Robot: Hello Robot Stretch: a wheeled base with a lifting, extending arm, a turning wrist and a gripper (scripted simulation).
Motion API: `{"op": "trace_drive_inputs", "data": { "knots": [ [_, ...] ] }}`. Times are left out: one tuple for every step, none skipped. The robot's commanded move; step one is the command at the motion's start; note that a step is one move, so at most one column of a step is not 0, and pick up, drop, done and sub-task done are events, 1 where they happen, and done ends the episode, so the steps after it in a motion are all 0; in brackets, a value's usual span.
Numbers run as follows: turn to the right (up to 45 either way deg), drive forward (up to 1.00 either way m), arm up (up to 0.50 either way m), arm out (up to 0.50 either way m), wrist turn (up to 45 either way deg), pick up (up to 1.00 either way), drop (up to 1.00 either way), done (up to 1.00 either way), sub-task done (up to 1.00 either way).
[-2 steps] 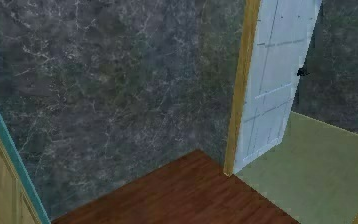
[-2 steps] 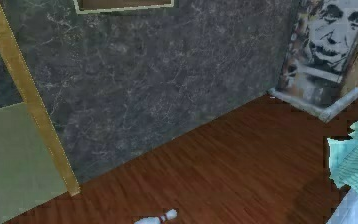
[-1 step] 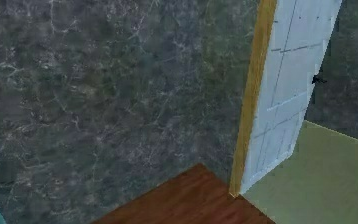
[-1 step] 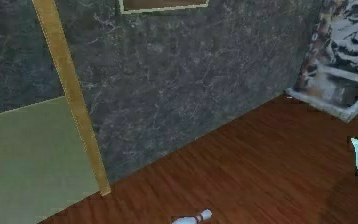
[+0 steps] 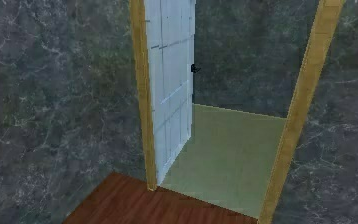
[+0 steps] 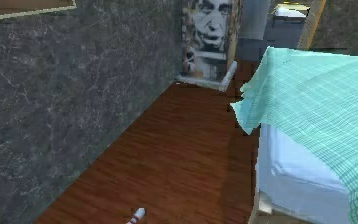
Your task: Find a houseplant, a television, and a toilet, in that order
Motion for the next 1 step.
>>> {"op": "trace_drive_inputs", "data": {
  "knots": [
    [0.0,0.3,0.0,0.0,0.0,0.0,0.0,0.0,0.0]
  ]
}}
